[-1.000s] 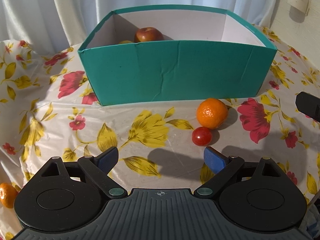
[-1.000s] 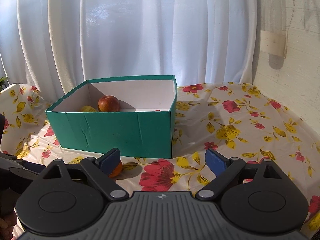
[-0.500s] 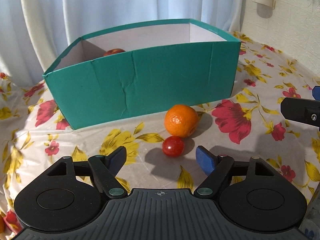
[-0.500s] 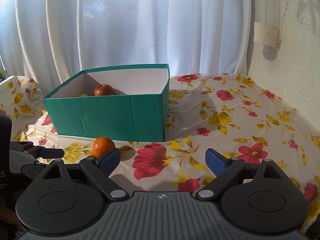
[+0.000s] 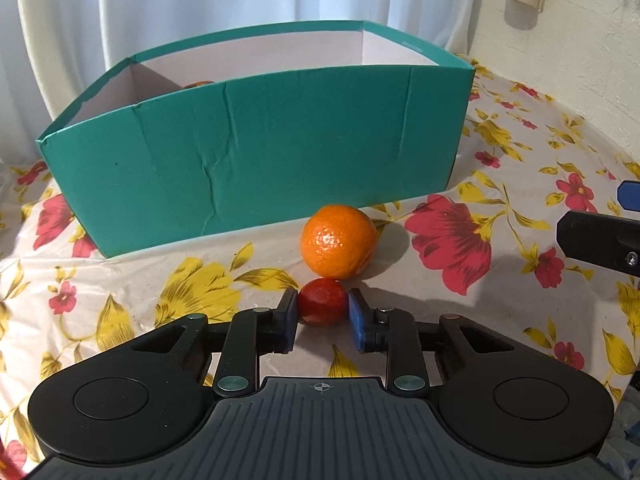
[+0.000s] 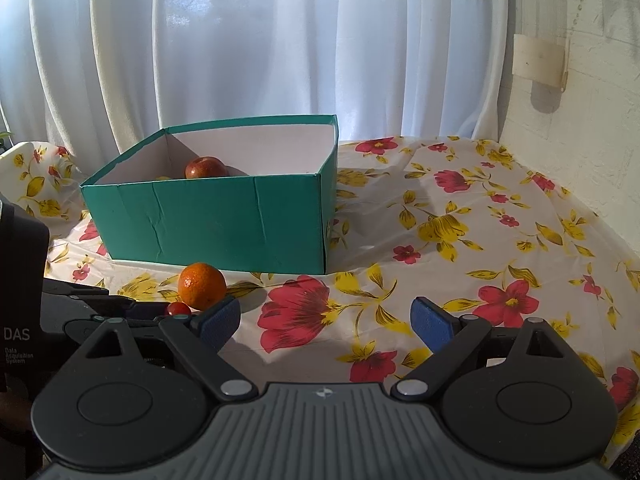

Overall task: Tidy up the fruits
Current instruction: 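Grasp the cherry tomato with the left tool while the right tool grasps another mandarin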

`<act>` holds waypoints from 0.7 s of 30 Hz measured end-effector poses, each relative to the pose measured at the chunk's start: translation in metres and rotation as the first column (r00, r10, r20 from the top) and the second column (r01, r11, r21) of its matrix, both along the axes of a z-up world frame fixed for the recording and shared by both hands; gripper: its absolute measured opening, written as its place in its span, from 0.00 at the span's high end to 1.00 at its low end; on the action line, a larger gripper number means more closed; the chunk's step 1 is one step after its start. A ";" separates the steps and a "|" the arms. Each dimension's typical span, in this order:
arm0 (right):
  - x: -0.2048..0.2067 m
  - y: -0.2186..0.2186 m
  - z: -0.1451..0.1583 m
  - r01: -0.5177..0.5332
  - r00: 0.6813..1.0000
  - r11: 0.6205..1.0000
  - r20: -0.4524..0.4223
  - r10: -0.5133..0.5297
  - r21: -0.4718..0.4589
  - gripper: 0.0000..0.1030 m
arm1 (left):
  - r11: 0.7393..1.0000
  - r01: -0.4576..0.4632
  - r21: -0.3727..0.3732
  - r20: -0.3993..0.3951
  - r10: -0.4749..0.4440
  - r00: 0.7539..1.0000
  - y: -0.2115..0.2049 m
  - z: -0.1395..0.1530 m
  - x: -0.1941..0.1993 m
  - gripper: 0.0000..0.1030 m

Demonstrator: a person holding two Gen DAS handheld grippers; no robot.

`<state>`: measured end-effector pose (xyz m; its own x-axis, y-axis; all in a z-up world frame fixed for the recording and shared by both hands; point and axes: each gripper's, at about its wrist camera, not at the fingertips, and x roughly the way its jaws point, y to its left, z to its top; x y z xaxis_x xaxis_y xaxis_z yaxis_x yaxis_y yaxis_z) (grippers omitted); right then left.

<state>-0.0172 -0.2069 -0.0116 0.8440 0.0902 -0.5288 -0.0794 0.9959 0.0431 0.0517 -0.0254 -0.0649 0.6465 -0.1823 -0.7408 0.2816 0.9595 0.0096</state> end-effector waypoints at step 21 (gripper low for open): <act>0.079 0.094 -0.042 -0.264 0.962 0.963 -0.089 0.259 -0.059 0.41 | 0.964 -0.254 -0.075 -0.013 0.254 0.967 0.076 0.042 -0.054 0.71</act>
<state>0.0618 -0.1125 -0.0539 0.7509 0.2626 -0.6059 -0.3367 0.9416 -0.0092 -0.0023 0.0509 -0.0233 0.6763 -0.0678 -0.7335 0.0288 0.9974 -0.0656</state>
